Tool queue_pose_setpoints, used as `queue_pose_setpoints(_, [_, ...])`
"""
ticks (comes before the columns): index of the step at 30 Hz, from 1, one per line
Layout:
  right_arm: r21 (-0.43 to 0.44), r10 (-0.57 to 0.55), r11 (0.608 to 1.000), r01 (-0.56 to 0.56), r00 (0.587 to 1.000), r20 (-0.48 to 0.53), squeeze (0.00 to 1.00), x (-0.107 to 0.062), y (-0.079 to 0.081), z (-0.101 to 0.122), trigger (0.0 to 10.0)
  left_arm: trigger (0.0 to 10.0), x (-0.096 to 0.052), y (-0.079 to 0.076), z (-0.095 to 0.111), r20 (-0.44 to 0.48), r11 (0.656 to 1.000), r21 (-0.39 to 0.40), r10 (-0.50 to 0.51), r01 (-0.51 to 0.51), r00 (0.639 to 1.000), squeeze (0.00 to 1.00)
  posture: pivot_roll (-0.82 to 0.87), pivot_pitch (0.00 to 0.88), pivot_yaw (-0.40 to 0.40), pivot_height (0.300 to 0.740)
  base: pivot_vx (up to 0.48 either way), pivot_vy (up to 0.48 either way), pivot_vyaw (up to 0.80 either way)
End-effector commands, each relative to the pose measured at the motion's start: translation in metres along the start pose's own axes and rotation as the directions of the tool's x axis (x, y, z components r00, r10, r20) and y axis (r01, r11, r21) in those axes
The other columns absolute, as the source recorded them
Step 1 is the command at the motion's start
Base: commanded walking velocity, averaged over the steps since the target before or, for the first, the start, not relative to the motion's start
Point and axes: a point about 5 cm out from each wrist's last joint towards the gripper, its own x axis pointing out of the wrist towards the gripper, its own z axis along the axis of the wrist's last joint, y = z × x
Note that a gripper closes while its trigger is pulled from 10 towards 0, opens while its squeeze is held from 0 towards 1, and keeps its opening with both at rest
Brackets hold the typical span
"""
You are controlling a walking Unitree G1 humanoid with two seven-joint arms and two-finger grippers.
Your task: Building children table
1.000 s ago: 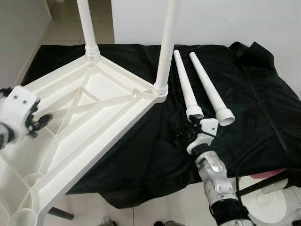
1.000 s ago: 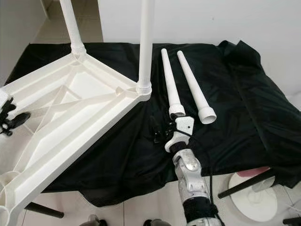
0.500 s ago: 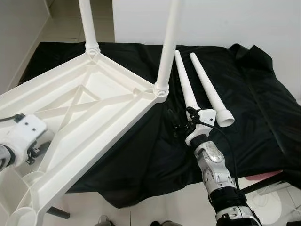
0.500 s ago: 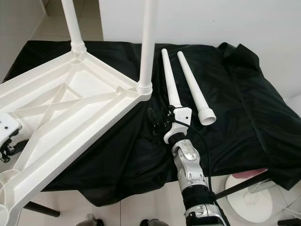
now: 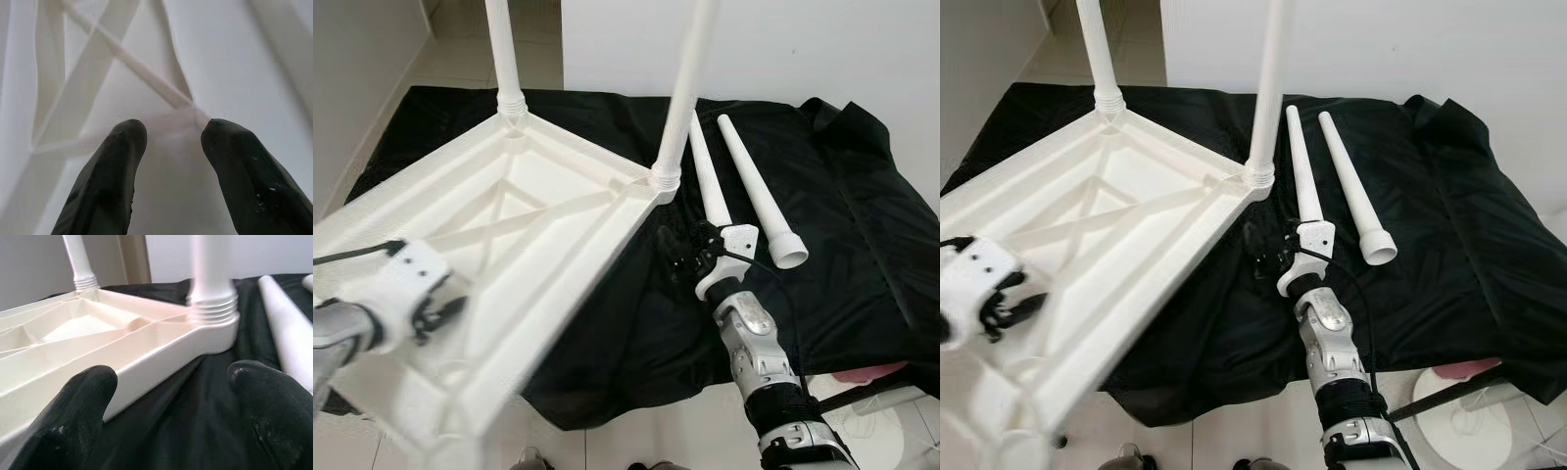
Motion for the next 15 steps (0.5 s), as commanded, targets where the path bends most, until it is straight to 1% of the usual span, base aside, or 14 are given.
queue_pose_setpoints(1, [-0.003,-0.011,1.000,0.011,1.000,-0.021,0.00,0.000,-0.002,-0.004,10.0,10.0,0.005,-0.015,0.008,0.015,0.993,0.029,-0.116,0.116,0.993,0.00,0.11,0.065,-0.070,0.740,0.000,0.000,0.00])
queue_pose_setpoints(2, [-0.009,-0.009,1.000,0.009,0.999,-0.034,0.00,0.000,-0.001,-0.005,10.0,10.0,0.007,-0.019,0.013,0.028,0.990,0.037,-0.135,0.134,0.990,0.00,0.11,0.065,-0.070,0.740,0.000,0.000,0.00])
queue_pose_setpoints(3, [-0.029,-0.007,1.000,0.005,0.997,-0.074,0.00,0.002,0.000,-0.010,10.0,10.0,0.013,-0.024,0.018,0.036,0.988,0.053,-0.146,0.144,0.989,0.00,0.11,0.061,-0.067,0.740,0.000,0.000,0.00])
queue_pose_setpoints(4, [-0.029,-0.007,1.000,0.005,0.997,-0.074,0.00,0.002,0.000,-0.010,10.0,10.0,0.013,-0.024,0.018,0.036,0.988,0.053,-0.146,0.144,0.989,0.00,0.11,0.061,-0.067,0.740,0.000,0.000,0.00])
queue_pose_setpoints(5, [-0.061,-0.006,0.998,-0.002,0.991,-0.137,0.00,0.004,0.003,-0.017,10.0,10.0,0.021,-0.039,0.027,0.052,0.976,0.096,-0.203,0.197,0.978,0.00,0.10,0.056,-0.057,0.740,0.000,0.000,0.00])
queue_pose_setpoints(6, [-0.061,-0.006,0.998,-0.002,0.991,-0.137,0.00,0.004,0.003,-0.017,10.0,10.0,0.021,-0.039,0.027,0.052,0.976,0.096,-0.203,0.197,0.978,0.00,0.10,0.056,-0.057,0.740,0.000,0.000,0.00])
queue_pose_setpoints(7, [-0.059,0.004,0.998,-0.013,0.987,-0.159,0.00,0.005,0.005,-0.020,10.0,10.0,0.024,-0.045,0.030,0.059,0.970,0.105,-0.224,0.217,0.973,0.00,0.10,0.056,-0.055,0.740,0.000,0.000,0.00])
queue_pose_setpoints(8, [-0.059,0.004,0.998,-0.013,0.987,-0.159,0.00,0.005,0.005,-0.020,10.0,10.0,0.024,-0.045,0.030,0.059,0.970,0.105,-0.224,0.217,0.973,0.00,0.10,0.056,-0.055,0.740,0.000,0.000,0.00])
queue_pose_setpoints(9, [-0.021,0.029,0.999,-0.034,0.981,-0.189,0.00,0.007,0.010,-0.023,10.0,10.0,0.031,-0.055,0.037,0.086,0.961,0.114,-0.263,0.253,0.961,0.00,0.10,0.053,-0.050,0.740,0.000,0.000,0.00])
queue_pose_setpoints(12, [0.004,0.043,0.999,-0.043,0.979,-0.200,0.00,0.008,0.012,-0.024,10.0,10.0,0.033,-0.059,0.040,0.100,0.956,0.113,-0.281,0.270,0.954,0.00,0.10,0.051,-0.049,0.740,0.000,0.000,0.00])
queue_pose_setpoints(13, [0.031,0.051,0.998,-0.046,0.977,-0.208,0.00,0.009,0.014,-0.025,10.0,10.0,0.035,-0.063,0.042,0.108,0.952,0.112,-0.295,0.284,0.949,0.00,0.10,0.051,-0.046,0.740,0.000,0.000,0.00])
queue_pose_setpoints(15, [0.022,0.053,0.999,-0.050,0.978,-0.204,0.00,0.011,0.015,-0.024,10.0,10.0,0.037,-0.066,0.045,0.116,0.950,0.117,-0.303,0.290,0.946,0.00,0.10,0.050,-0.046,0.740,0.000,0.000,0.00])
